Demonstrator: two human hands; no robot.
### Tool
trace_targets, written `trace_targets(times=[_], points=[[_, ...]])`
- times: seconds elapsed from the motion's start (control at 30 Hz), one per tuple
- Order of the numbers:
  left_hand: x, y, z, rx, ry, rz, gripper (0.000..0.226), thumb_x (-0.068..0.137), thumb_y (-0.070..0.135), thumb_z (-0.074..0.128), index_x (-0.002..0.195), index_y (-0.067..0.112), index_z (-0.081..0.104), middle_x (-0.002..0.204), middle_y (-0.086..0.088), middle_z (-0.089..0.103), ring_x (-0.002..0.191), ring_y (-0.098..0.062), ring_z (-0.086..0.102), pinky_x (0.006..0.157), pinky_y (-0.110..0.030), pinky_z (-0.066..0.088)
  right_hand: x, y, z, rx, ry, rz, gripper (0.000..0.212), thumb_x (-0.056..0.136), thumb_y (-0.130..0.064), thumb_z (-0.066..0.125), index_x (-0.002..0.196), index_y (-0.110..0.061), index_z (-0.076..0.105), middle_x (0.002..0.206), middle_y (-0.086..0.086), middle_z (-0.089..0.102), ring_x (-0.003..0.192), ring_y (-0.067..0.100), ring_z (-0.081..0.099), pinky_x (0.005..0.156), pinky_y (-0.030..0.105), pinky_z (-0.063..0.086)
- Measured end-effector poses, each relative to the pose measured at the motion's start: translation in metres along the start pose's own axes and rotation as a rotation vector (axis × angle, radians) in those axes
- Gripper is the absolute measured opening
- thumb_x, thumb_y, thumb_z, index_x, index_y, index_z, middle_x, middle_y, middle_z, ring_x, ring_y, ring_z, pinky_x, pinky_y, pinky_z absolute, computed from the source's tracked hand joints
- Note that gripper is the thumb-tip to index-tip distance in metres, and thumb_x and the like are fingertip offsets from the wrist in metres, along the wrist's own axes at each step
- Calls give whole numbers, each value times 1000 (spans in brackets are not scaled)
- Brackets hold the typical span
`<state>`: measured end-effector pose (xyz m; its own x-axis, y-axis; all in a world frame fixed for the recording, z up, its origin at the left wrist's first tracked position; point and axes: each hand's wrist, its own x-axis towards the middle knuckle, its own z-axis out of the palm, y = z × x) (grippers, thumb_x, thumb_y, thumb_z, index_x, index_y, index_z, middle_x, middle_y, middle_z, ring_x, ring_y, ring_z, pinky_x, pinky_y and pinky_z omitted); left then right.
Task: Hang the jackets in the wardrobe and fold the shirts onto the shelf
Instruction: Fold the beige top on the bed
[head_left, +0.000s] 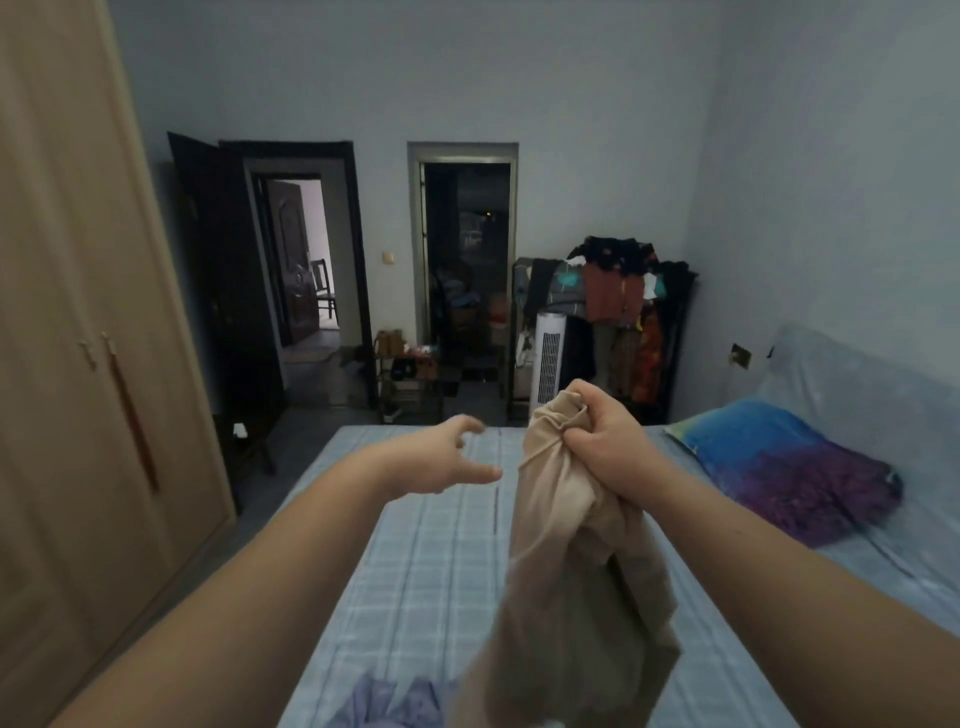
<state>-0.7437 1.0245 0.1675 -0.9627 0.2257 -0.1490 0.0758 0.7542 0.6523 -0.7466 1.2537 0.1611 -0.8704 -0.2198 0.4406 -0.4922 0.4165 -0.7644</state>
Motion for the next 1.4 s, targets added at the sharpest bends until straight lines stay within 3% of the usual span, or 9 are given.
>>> trace_targets(times=[0.13,0.23,0.37,0.5,0.57,0.7,1.03,1.23,1.4], points=[[7,21,-12,-295,-64,353,73,85,36,76,143,54,36,149,16,43,136,-8,42,112,-44,39,16,-16,-14,60,-14,-70,24,83,8,47,80,-15,51,73,-3,51,68,9,49,70,28,42],[14,37,-12,-302,-157,455,49,89,25,73,133,33,54,131,8,62,122,-11,59,106,-40,47,22,-28,-30,32,-80,-110,24,85,8,47,81,-15,53,74,-3,53,69,7,51,68,24,45],[24,48,-14,-428,-20,462,27,90,13,70,112,4,59,108,-11,69,100,-25,67,95,-54,53,35,-38,-54,-38,-81,-168,26,84,10,46,84,-13,57,77,0,58,72,9,56,69,27,48],[33,54,-17,-329,-229,394,57,84,30,76,134,38,49,128,5,62,113,-21,63,95,-44,54,44,-47,-67,-79,-95,-229,38,84,10,46,78,-26,56,73,-10,58,72,5,55,68,22,48],[33,60,-17,-238,-295,395,46,86,30,73,128,39,57,119,10,67,99,-15,63,85,-38,50,48,-49,-69,-139,-75,-257,41,84,7,46,75,-33,54,73,-12,58,72,6,55,69,24,48],[37,69,-21,-168,48,420,20,87,29,72,101,15,69,100,-6,71,88,-16,67,86,-43,56,56,-43,-83,-202,69,-274,34,85,6,46,79,-27,53,76,-1,59,71,9,54,65,20,44],[41,76,-53,-30,612,485,13,94,26,63,88,27,52,78,10,58,71,-7,54,59,-23,37,60,-37,-115,-323,201,-286,29,91,0,44,88,-28,48,77,-2,55,62,1,47,54,16,37],[26,92,-77,195,584,457,16,91,44,65,87,32,55,84,11,58,76,-3,53,59,-21,36,69,-30,-133,-476,283,-215,18,97,-9,42,98,-25,49,80,-5,58,71,11,54,54,30,34],[20,80,-97,407,370,310,22,94,41,63,87,21,57,89,-1,59,82,-21,56,70,-36,44,77,-2,-152,-444,319,-75,13,99,-20,46,92,-24,56,84,-3,60,79,17,55,57,29,35]])
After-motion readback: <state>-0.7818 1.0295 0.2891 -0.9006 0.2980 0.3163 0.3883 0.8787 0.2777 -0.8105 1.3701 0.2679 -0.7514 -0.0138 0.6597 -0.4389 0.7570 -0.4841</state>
